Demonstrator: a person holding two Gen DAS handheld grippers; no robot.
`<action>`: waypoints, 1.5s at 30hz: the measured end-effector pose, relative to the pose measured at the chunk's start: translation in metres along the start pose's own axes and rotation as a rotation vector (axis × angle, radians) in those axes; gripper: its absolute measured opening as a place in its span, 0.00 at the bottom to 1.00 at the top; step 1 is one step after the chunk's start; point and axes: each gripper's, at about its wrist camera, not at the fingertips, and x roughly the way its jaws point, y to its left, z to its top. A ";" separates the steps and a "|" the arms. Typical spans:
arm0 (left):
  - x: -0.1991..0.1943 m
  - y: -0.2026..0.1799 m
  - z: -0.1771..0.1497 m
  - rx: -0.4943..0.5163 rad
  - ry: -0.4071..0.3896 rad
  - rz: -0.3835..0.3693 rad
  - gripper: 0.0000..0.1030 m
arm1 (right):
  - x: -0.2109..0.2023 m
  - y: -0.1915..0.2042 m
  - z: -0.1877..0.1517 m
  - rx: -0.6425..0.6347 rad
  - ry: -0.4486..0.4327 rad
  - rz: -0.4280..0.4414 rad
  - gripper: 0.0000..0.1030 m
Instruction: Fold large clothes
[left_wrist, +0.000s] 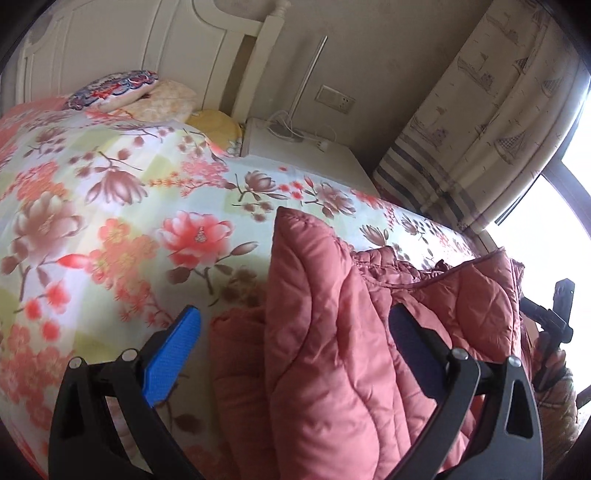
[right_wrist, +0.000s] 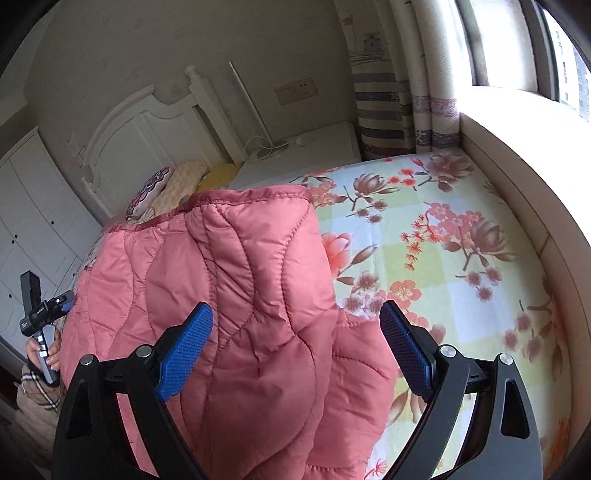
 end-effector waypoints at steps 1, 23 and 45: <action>0.005 0.001 0.003 -0.004 0.020 -0.013 0.98 | 0.005 0.001 0.004 -0.012 0.010 0.013 0.86; -0.048 -0.041 0.043 0.076 -0.145 -0.093 0.05 | -0.104 0.041 0.018 -0.138 -0.262 -0.005 0.11; -0.004 -0.115 0.028 0.264 -0.274 0.306 0.98 | -0.032 0.066 0.046 -0.091 -0.163 -0.029 0.90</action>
